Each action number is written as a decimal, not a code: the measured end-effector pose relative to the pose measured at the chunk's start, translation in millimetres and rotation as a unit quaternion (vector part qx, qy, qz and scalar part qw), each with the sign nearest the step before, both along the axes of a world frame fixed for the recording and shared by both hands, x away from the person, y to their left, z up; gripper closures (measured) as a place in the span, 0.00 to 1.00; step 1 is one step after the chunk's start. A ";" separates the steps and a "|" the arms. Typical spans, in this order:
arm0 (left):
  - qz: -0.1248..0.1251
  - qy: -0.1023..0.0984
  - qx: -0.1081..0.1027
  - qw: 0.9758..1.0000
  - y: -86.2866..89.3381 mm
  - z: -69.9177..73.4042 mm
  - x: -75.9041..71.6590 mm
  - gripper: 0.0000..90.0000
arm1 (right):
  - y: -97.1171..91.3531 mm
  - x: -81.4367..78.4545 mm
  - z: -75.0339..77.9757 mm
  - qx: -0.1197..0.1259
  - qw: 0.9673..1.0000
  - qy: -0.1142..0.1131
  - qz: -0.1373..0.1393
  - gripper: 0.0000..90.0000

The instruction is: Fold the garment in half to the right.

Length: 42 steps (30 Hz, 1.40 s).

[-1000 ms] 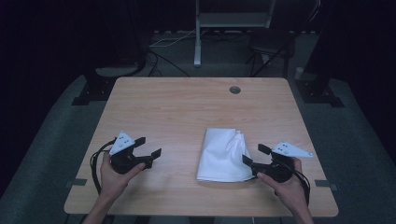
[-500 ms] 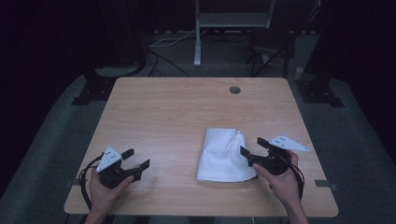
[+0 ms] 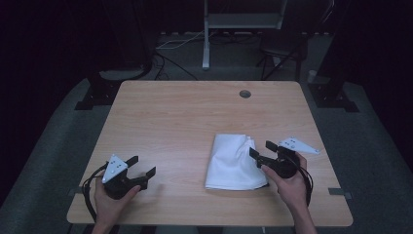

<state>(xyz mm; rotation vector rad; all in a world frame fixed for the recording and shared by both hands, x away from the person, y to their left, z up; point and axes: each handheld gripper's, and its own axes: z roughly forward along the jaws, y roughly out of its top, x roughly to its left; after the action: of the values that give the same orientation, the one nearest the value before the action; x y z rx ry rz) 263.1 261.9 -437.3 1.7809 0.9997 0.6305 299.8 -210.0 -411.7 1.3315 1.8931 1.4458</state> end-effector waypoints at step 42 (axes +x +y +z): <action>-0.002 -0.009 0.005 1.000 -2.2 -0.2 -2.4 0.24 | 3.2 57.9 -20.5 -0.045 0.992 0.097 -0.063 0.89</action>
<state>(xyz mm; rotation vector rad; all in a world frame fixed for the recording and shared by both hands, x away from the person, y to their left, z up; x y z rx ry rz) 260.7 259.7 -437.4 1.7836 0.9830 0.6492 357.7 -206.8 -432.2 1.5663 1.9299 1.1933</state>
